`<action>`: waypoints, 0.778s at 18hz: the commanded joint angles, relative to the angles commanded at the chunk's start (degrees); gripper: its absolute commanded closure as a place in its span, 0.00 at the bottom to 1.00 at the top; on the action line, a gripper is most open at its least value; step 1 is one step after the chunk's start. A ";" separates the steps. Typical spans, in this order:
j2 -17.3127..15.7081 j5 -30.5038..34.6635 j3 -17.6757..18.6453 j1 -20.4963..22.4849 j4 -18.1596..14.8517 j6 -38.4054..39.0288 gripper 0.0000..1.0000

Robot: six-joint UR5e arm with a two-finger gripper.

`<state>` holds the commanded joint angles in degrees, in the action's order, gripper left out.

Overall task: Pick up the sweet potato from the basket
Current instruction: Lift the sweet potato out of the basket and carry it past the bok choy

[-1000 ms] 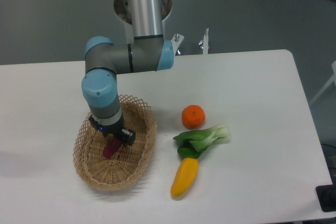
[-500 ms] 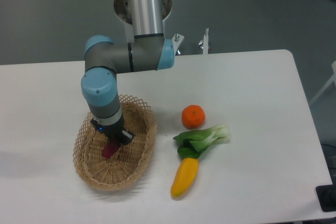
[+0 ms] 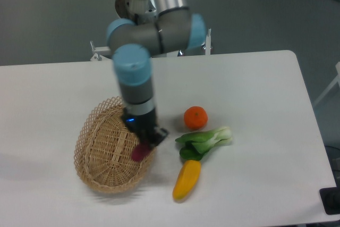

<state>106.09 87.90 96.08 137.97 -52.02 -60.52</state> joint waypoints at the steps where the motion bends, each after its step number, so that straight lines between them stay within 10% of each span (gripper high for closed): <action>1: -0.09 -0.88 -1.23 1.85 -1.40 -2.38 0.68; 7: -0.97 -4.13 -6.34 12.66 -11.08 -15.22 0.68; 14: -2.63 -6.33 -6.25 19.53 -13.99 -23.23 0.68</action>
<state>103.45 81.57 89.82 157.49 -66.00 -83.75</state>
